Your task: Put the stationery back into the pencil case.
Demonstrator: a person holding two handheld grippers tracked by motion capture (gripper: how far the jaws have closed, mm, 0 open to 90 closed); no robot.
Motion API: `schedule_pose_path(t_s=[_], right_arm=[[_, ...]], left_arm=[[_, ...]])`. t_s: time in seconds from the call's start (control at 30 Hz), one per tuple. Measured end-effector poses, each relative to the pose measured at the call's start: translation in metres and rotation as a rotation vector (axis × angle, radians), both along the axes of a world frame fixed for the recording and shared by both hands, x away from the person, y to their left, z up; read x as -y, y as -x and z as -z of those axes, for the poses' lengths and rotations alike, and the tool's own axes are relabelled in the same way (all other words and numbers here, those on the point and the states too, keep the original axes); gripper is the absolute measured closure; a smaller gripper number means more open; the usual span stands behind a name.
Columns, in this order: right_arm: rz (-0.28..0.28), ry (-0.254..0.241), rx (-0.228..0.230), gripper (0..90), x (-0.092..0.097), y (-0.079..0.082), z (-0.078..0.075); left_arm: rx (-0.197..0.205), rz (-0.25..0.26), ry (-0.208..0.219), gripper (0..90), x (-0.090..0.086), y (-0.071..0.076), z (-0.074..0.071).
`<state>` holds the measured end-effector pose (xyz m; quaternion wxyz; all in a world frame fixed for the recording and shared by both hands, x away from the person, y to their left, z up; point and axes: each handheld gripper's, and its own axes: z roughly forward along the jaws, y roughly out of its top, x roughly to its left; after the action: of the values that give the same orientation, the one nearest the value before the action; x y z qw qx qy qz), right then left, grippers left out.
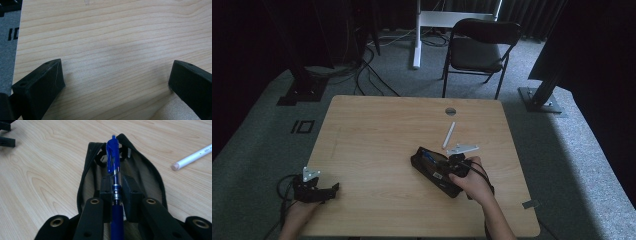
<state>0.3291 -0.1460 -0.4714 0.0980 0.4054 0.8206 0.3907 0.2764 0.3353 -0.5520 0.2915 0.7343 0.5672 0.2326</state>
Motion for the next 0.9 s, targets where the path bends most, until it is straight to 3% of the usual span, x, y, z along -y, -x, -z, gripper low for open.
schedule_pose_path(t_s=[0.9], right_arm=[[-0.041,0.078,-0.048,79.3,-0.010,-0.011,0.012]], left_arm=[[0.000,0.000,0.000,0.1,0.000,0.000,0.000]])
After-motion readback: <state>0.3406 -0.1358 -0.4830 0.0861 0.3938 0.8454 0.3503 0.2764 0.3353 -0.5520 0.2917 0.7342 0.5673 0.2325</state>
